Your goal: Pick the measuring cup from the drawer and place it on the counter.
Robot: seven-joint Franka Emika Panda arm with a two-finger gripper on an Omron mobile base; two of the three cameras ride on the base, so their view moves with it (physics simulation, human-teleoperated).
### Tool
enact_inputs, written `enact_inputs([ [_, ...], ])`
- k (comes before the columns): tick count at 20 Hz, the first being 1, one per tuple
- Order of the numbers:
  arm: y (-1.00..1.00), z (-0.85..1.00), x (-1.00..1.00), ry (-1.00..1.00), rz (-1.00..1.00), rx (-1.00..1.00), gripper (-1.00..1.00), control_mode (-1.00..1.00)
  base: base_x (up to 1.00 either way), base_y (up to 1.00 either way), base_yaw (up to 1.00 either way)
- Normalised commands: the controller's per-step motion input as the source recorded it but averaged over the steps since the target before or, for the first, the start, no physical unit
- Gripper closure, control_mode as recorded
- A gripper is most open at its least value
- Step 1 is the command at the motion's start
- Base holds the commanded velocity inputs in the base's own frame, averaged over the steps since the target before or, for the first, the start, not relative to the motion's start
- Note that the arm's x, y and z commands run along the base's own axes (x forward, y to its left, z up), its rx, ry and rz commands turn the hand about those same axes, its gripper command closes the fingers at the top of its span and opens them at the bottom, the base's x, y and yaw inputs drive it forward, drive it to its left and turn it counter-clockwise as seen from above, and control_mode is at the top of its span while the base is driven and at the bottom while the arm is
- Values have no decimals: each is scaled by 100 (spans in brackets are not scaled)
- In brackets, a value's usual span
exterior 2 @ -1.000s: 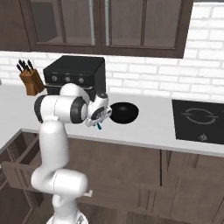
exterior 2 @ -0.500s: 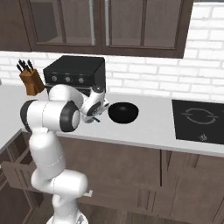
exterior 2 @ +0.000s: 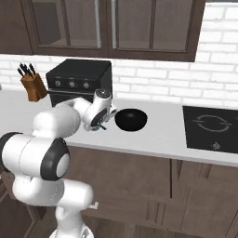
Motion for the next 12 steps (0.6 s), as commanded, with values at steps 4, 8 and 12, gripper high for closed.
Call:
enact_inputs([
  [4, -22, 26, -99, -19, 0, 0, -100, -100, 0, 0, 0],
  [8, -12, 12, -55, -21, 1, 1, -100, -100, 0, 0, 0],
  [12, -32, 0, -26, -5, 0, 9, -100, -100, 0, 0, 0],
])
